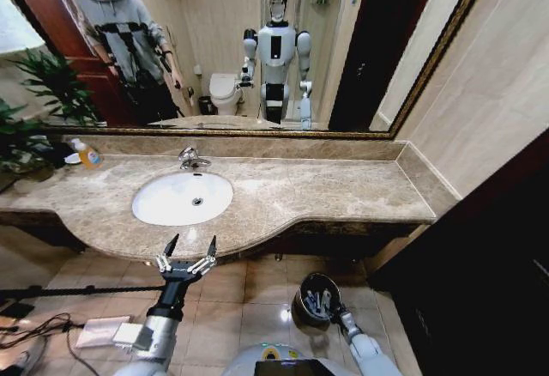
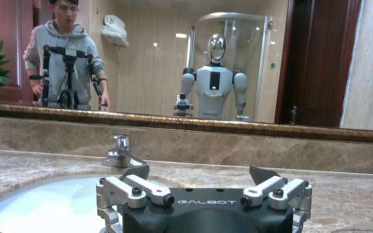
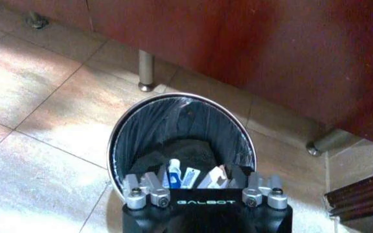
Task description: Pick up the trash from the sink and place it in the trash bin.
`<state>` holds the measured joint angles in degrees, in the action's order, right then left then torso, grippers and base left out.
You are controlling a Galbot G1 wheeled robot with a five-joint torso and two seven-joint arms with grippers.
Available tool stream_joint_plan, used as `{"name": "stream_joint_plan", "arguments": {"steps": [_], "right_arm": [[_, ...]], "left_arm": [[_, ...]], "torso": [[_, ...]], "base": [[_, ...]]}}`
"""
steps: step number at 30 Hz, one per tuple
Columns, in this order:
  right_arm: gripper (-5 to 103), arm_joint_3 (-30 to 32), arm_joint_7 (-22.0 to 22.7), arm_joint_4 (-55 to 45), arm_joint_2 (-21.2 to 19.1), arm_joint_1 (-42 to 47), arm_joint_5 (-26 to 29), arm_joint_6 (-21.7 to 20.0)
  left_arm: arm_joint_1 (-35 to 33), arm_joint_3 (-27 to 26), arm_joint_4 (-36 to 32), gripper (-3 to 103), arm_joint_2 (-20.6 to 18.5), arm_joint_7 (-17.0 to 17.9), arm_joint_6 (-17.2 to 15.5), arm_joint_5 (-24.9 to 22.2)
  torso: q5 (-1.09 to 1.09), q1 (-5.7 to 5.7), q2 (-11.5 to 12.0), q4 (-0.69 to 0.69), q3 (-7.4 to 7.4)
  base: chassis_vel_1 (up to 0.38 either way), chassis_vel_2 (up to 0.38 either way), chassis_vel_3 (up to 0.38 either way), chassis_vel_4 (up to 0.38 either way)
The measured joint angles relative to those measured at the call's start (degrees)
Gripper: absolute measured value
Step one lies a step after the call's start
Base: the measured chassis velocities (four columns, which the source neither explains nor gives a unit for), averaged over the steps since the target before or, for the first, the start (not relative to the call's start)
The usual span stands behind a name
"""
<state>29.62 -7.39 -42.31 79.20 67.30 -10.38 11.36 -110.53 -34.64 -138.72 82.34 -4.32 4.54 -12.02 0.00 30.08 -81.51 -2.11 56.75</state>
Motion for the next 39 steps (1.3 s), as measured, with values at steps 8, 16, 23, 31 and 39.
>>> {"name": "stream_joint_plan", "arguments": {"steps": [8,16,23,31,39], "right_arm": [[98,0.1,0.1,-3.2,-0.2,2.1,-0.1,0.2],[100,0.5,0.0,-15.8,-0.5,8.2,2.1,-1.0],[100,1.7,-0.9,-27.2,-0.8,13.5,10.7,-2.0],[100,7.8,-2.0,-46.0,0.9,21.1,16.7,-2.3],[100,12.7,-1.8,-63.1,5.5,27.4,19.3,-1.7]], "left_arm": [[0.0,0.0,0.0,100,0.0,0.0,0.0,0.0],[0.0,0.0,0.0,100,0.0,0.0,0.0,0.0],[0.0,0.0,0.0,100,0.0,0.0,0.0,0.0],[0.0,0.0,0.0,100,0.0,0.0,0.0,0.0],[0.0,0.0,0.0,100,0.0,0.0,0.0,0.0]], "torso": [[0.0,0.0,0.0,0.0,0.0],[-0.01,0.0,0.0,0.0,0.0],[0.0,0.0,0.0,0.0,0.0],[-0.01,-0.01,0.0,0.0,0.0],[0.0,0.0,0.0,0.0,0.0]], "base": [[0.0,0.0,0.0,0.0],[0.0,0.0,0.0,0.0],[0.0,0.0,0.0,0.0],[0.0,0.0,0.0,0.0],[0.0,0.0,0.0,0.0]]}}
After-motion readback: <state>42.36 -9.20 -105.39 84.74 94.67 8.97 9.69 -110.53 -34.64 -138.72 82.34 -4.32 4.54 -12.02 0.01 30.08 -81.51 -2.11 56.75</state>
